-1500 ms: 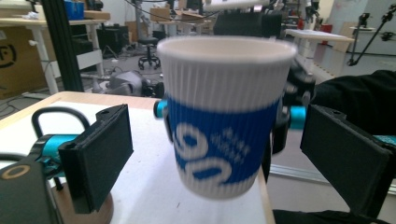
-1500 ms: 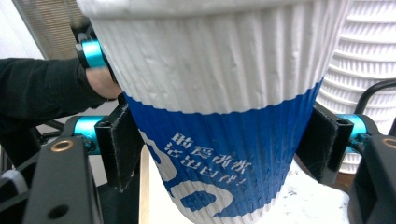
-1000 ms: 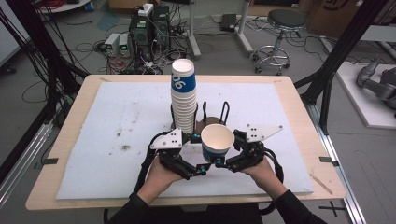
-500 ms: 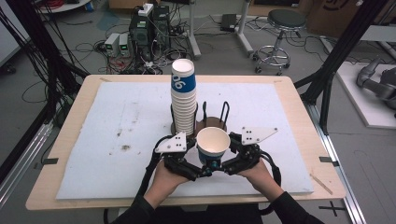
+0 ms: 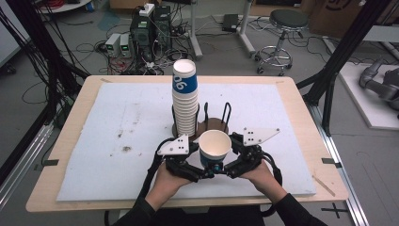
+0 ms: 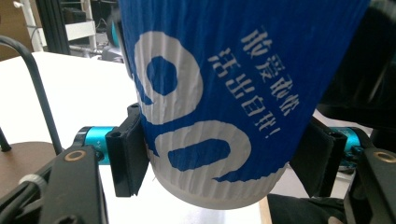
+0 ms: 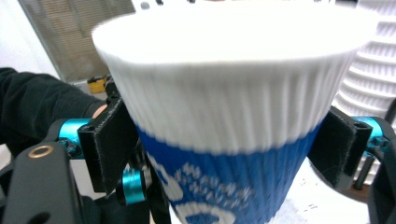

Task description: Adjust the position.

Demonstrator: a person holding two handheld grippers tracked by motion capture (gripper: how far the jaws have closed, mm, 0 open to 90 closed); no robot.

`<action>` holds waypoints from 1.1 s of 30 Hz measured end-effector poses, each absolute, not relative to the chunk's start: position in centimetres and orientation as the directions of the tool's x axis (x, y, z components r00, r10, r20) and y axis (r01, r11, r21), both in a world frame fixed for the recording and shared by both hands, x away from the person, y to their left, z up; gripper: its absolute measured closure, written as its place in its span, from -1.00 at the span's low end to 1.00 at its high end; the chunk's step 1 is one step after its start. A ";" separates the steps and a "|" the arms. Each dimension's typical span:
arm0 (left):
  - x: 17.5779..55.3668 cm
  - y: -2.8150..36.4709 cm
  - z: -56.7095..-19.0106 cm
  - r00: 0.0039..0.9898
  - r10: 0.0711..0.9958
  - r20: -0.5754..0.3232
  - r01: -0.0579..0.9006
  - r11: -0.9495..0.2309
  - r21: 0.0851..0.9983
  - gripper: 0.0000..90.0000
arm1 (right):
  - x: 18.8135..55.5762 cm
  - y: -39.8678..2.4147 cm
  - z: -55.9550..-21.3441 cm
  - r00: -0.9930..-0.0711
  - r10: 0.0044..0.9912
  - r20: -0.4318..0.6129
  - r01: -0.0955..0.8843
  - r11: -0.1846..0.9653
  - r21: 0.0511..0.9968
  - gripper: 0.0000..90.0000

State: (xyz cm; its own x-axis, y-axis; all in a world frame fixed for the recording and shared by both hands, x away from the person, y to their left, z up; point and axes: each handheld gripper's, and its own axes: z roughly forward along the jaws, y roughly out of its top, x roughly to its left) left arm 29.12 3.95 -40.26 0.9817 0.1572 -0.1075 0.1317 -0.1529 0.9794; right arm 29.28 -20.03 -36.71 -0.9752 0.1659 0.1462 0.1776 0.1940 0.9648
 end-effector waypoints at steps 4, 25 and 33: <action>29.1 3.9 -40.4 0.982 0.155 -0.108 0.133 -0.162 0.978 -0.34 | 29.3 -20.3 -36.3 -0.973 0.180 0.147 0.178 0.171 0.969 -0.66; 28.9 4.1 -39.6 0.985 0.130 -0.116 0.129 -0.105 0.986 -0.41 | 29.1 -20.1 -36.5 -0.978 0.156 0.137 0.163 0.167 0.972 -0.51; 29.0 4.1 -39.8 0.985 0.130 -0.110 0.124 -0.109 0.986 -0.40 | 29.1 -20.3 -36.4 -0.973 0.161 0.164 0.187 0.138 0.973 -0.57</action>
State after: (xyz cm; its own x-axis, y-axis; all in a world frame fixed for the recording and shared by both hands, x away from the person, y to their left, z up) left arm 29.04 4.08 -39.80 0.9854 0.1302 -0.1096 0.1240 -0.1090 0.9863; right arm 29.12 -20.25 -36.37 -0.9732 0.1611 0.1639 0.1866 0.1376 0.9728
